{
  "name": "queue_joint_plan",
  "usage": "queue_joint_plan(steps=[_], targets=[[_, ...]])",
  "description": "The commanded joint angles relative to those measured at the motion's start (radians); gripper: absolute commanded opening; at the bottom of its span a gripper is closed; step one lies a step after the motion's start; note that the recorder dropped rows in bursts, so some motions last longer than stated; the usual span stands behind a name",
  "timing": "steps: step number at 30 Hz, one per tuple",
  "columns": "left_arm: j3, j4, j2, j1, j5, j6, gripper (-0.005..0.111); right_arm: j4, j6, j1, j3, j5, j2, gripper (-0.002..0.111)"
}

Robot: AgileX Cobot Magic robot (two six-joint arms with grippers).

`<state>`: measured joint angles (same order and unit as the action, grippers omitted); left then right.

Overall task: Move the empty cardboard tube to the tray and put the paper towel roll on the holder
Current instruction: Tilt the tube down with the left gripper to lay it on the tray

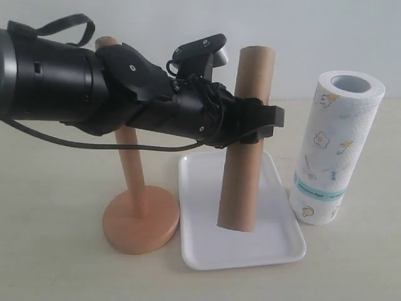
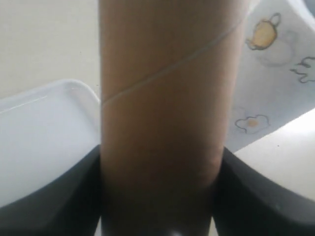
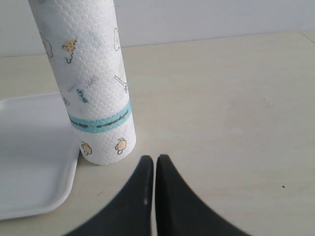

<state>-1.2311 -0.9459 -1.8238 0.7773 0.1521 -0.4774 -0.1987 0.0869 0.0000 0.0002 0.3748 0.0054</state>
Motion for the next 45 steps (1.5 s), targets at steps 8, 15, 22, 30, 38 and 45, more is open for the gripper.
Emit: queue_joint_plan(steps=[8, 15, 22, 30, 38, 45], targets=[[-0.009, -0.157, -0.059, 0.004, -0.101, 0.094, 0.004, 0.003, 0.001, -0.002, 0.000, -0.005, -0.005, 0.001], [-0.009, -0.321, -0.067, 0.004, -0.119, 0.096, 0.004, 0.003, 0.001, -0.002, 0.000, -0.005, -0.005, 0.001], [-0.009, -0.315, -0.070, 0.004, -0.126, 0.096, 0.004, 0.003, 0.001, -0.002, 0.000, -0.005, -0.005, 0.001], [-0.009, -0.329, -0.133, 0.002, -0.122, 0.154, 0.004, 0.003, 0.001, -0.002, 0.000, -0.005, -0.005, 0.001], [-0.009, -0.329, -0.143, 0.002, -0.127, 0.260, 0.004, 0.003, 0.001, -0.002, 0.000, -0.005, -0.005, 0.001], [0.019, -0.329, -0.159, 0.002, -0.166, 0.277, 0.004, 0.003, 0.001, -0.002, 0.000, -0.005, -0.005, 0.001]])
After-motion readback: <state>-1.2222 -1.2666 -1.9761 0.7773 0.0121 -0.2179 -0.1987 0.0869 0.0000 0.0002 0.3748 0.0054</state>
